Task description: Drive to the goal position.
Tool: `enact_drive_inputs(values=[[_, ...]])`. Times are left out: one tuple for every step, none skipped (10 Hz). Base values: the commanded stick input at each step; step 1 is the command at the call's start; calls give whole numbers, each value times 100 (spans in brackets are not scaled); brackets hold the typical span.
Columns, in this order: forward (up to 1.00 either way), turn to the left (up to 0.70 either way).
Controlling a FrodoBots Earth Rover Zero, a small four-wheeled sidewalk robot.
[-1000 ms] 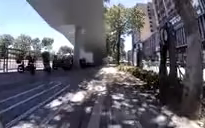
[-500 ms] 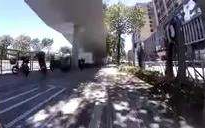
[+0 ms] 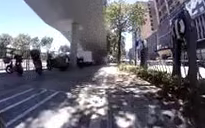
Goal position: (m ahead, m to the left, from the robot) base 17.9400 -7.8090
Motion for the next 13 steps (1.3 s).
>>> enact_drive_inputs(values=[[70, 0], [70, 0], [70, 0], [70, 0], [70, 0], [70, 0], [70, 0], [70, 0], [70, 0], [70, 0], [70, 0], [70, 0], [70, 0]])
